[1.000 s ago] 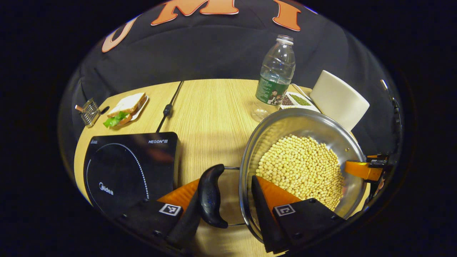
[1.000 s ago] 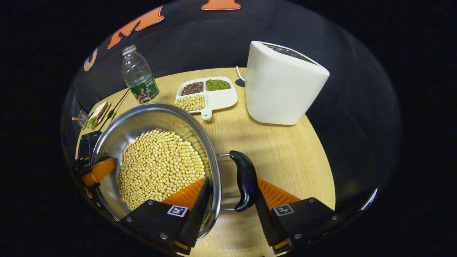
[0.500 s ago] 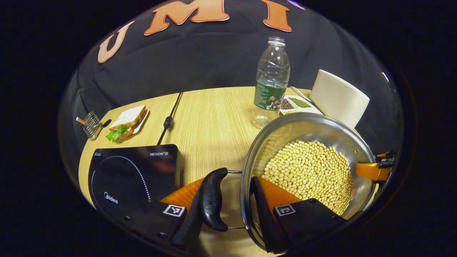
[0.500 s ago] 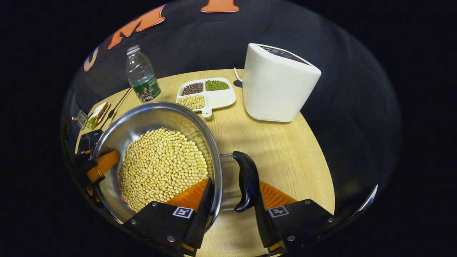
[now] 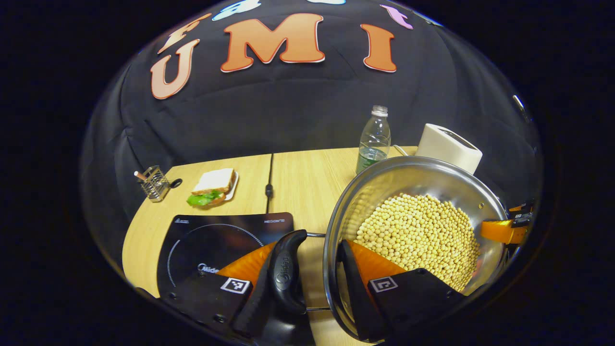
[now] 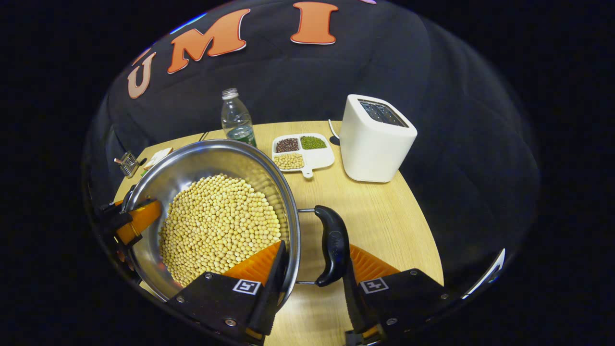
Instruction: First push the handle of the pot to place it horizontally, then grasp the pot with both hands and set it on the induction cooktop.
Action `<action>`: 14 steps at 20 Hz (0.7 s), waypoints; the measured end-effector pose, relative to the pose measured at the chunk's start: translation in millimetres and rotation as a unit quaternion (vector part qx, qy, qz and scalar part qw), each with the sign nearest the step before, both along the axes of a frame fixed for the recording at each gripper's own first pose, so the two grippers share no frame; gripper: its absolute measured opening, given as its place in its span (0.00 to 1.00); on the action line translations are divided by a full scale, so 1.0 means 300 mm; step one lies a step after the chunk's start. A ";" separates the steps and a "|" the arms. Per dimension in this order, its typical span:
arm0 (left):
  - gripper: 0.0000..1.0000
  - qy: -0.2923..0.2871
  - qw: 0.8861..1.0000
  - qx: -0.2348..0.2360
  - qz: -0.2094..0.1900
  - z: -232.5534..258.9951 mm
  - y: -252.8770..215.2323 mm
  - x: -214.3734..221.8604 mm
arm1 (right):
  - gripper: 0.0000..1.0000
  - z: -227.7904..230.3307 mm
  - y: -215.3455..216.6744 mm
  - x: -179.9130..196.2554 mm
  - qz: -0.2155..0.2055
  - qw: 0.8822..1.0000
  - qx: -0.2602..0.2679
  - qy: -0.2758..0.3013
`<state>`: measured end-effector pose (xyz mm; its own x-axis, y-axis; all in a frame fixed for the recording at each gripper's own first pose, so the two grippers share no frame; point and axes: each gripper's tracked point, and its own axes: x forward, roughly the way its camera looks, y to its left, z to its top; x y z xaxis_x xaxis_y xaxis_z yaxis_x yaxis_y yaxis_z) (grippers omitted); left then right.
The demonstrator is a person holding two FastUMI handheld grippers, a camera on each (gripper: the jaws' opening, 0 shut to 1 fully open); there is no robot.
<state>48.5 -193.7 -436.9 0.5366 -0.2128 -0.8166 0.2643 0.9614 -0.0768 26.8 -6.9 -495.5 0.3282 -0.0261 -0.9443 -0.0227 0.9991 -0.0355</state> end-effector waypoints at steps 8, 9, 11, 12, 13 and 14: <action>0.76 -0.036 0.999 0.029 0.029 0.156 0.318 0.012 | 0.61 0.128 0.272 -0.004 0.039 0.998 0.037 -0.022; 0.76 -0.039 0.998 0.033 0.034 0.175 0.359 0.018 | 0.60 0.142 0.310 -0.005 0.045 0.998 0.041 -0.023; 0.76 -0.044 0.997 0.039 0.046 0.197 0.434 0.026 | 0.61 0.138 0.379 0.013 0.057 0.997 0.047 -0.028; 0.72 -0.044 0.997 0.042 0.051 0.206 0.474 0.026 | 0.60 0.123 0.402 0.018 0.062 0.996 0.051 -0.030; 0.74 -0.046 0.996 0.045 0.056 0.208 0.513 0.031 | 0.60 0.130 0.443 0.029 0.067 0.996 0.055 -0.032; 0.76 -0.050 0.996 0.048 0.063 0.221 0.566 0.032 | 0.60 0.152 0.498 0.032 0.072 0.995 0.059 -0.035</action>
